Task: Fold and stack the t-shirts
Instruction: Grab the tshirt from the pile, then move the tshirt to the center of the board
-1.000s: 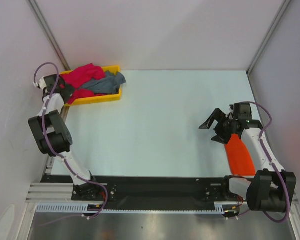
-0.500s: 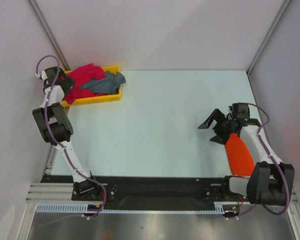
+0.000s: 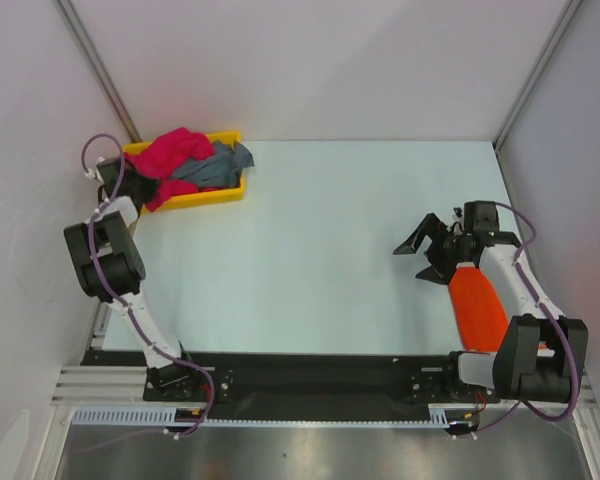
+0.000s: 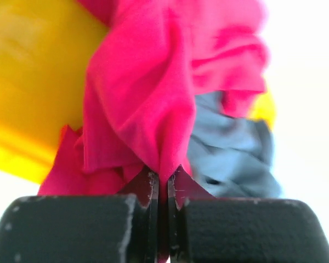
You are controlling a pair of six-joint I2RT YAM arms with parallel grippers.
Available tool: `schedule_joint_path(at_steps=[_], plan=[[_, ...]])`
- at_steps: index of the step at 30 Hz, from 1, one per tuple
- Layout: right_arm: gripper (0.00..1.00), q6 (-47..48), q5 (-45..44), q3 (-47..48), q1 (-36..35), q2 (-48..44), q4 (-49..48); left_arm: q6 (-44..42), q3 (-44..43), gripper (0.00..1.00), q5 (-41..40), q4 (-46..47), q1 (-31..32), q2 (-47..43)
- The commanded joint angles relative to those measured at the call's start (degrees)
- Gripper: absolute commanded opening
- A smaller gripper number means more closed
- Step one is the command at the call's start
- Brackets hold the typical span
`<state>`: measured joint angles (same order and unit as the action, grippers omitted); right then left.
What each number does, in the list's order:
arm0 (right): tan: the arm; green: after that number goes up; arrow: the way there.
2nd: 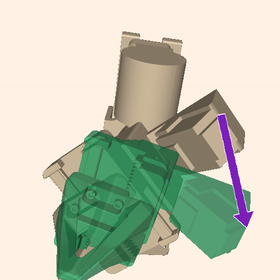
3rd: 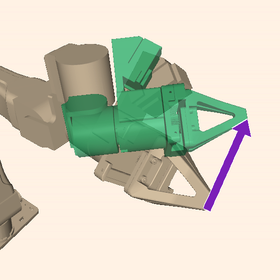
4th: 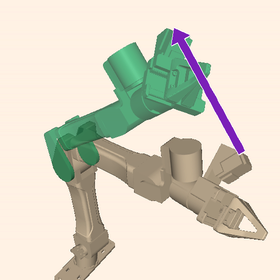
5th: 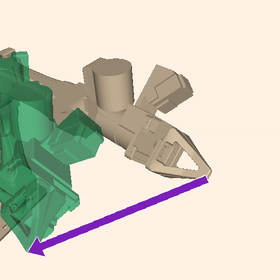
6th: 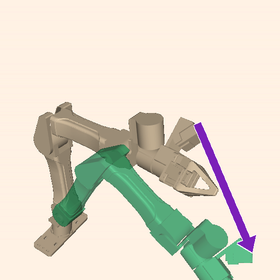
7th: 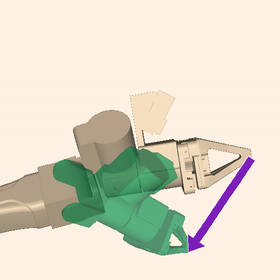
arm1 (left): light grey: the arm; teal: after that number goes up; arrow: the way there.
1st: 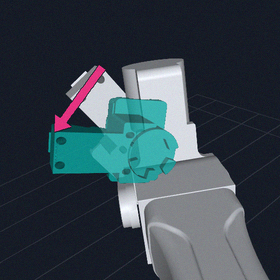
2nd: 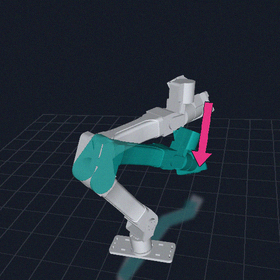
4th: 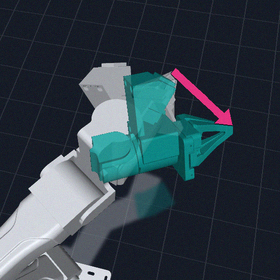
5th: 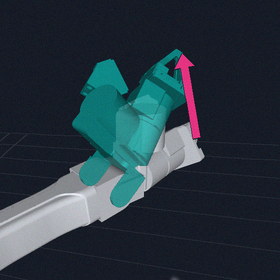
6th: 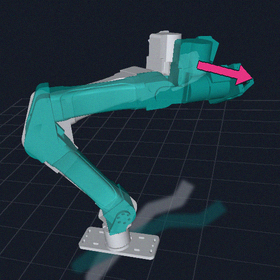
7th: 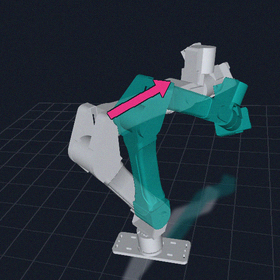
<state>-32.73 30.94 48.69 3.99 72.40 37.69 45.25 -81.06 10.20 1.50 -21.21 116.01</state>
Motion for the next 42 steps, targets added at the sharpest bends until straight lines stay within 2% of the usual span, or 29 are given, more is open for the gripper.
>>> schedule_joint_path(at_steps=[1, 3, 4, 7, 10, 12, 15, 16, 17, 20, 21, 22, 23, 24, 25, 26, 28, 30, 32, 33, 34, 35, 36, 39, 42], plan=[[1.0, 3.99, 4.74, 4.48, -0.03, 0.29, 0.01, 12.8, 6.77, 0.0, 11.93, 22.88, 0.21, -8.77], [1.0, 4.78, 6.32, 4.75, -0.03, -0.33, -0.07, 17.48, 11.61, 0.0, 14.31, 30.28, 0.38, -12.19], [1.0, 4.87, 6.59, 4.84, -0.12, -0.5, -0.16, 22.55, 13.01, 0.0, 15.89, 36.67, 0.38, -13.42], [1.0, 5.05, 6.5, 5.19, -1.87, -0.68, 0.19, 31.96, 19.43, 0.0, 16.35, 48.72, 0.56, -19.05], [1.0, 4.43, 6.59, 5.63, -3.81, -0.86, -0.69, 37.0, 24.71, 0.0, 16.26, 55.09, 1.17, -25.27], [1.0, 4.08, 6.5, 6.77, -6.18, -0.6, -0.43, 36.58, 25.95, 0.0, 16.61, 53.97, 0.91, -29.33], [1.0, 4.08, 6.59, 9.05, -8.73, 0.55, 0.63, 31.67, 21.66, 0.0, 19.33, 46.6, -0.14, -35.48], [1.0, 4.08, 6.5, 9.67, -9.0, 0.72, 1.15, 28.17, 19.73, 0.0, 20.21, 41.01, -0.41, -36.89], [1.0, 3.99, 6.5, 10.2, -10.04, 1.07, 1.68, 26.48, 15.45, 0.0, 20.91, 38.0, -0.5, -39.17], [1.0, 3.9, 4.84, 12.39, -11.11, 1.16, 2.91, 20.51, 7.71, 0.0, 21.88, 27.8, 2.21, -43.91], [1.0, 3.9, 3.96, 13.09, -11.72, 1.16, 3.26, 17.7, 5.14, 0.0, 21.1, 18.98, 6.84, -44.81], [1.0, 4.08, 3.52, 13.45, -11.81, 1.16, 3.79, 9.93, 2.33, 0.01, 20.31, 13.67, 10.02, -45.68], [1.0, 4.34, 3.08, 13.8, -11.9, 1.25, 5.01, 5.85, -2.91, 0.0, 19.34, 8.83, 17.36, -46.82], [1.0, 5.3, 2.55, 14.06, -11.9, 1.08, 5.63, -0.45, -4.71, 0.0, 17.59, 0.78, 20.74, -47.27], [1.0, 5.66, 2.11, 14.33, -11.99, 0.81, 6.77, -2.43, -5.51, 0.0, 16.71, -2.69, 24.77, -48.15], [1.0, 6.1, 1.5, 14.24, -12.07, 0.55, 7.22, -3.58, -3.86, 0.0, 16.09, -4.55, 30.12, -49.29], [1.0, 6.63, 0.44, 13.28, -12.25, -0.68, 7.57, -4.04, 1.4, 0.0, 13.55, -7.47, 34.2, -55.08], [1.0, 6.45, 0.09, 12.23, -12.34, -1.56, 8.27, -2.98, 12.55, 0.02, 12.84, -7.3, 39.3, -59.21], [1.0, 6.19, -0.09, 10.3, -12.69, -3.31, 9.32, -1.58, 23.24, 0.38, 11.17, -8.87, 43.25, -64.13], [1.0, 6.19, -0.7, 9.68, -12.95, -4.02, 10.03, -1.14, 26.62, 0.5, 10.64, -10.19, 44.06, -65.54], [1.0, 6.36, -1.23, 8.98, -12.95, -5.85, 10.47, -0.35, 29.96, 0.99, 10.2, -10.37, 44.67, -68.51], [1.0, 6.62, -1.75, 7.75, -13.13, -6.91, 11.43, -0.43, 35.3, 1.0, 9.24, -10.46, 45.03, -69.59], [1.0, 6.8, -2.89, 6.96, -13.13, -8.05, 11.87, -2.0, 36.66, 1.0, 8.71, -14.2, 45.03, -70.3], [1.0, 8.12, -2.03, 3.98, -13.57, -11.4, 12.41, -6.75, 37.46, 1.0, 5.63, -22.46, 44.94, -71.01], [1.0, 7.25, -1.85, 1.25, -16.37, -12.99, 11.09, -11.4, 37.2, 1.0, 5.97, -27.41, 45.03, -69.34]])
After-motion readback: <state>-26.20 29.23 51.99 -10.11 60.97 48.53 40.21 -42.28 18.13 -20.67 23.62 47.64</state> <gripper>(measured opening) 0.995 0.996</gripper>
